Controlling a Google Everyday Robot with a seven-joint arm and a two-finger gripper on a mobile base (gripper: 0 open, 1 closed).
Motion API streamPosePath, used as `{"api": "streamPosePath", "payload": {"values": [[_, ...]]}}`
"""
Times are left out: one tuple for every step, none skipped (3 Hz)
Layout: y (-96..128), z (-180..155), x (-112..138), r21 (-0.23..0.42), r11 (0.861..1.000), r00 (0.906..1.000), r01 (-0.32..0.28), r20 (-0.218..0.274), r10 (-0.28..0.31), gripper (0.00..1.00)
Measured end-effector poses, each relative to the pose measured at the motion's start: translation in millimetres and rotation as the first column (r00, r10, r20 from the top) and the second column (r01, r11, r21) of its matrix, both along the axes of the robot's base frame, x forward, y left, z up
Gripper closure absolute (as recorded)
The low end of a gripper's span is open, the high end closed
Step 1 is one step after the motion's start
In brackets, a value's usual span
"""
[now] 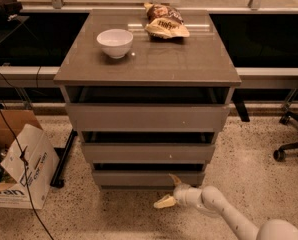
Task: Close bottom drawer
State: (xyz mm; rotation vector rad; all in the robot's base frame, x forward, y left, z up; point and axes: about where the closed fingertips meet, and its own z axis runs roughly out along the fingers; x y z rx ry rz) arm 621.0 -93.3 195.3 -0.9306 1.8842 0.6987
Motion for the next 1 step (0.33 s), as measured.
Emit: {"api": "streamPosePath", "payload": {"values": [[0.0,0.0,0.0,0.0,1.0,1.0,0.0,0.0,0.0,0.0]]}}
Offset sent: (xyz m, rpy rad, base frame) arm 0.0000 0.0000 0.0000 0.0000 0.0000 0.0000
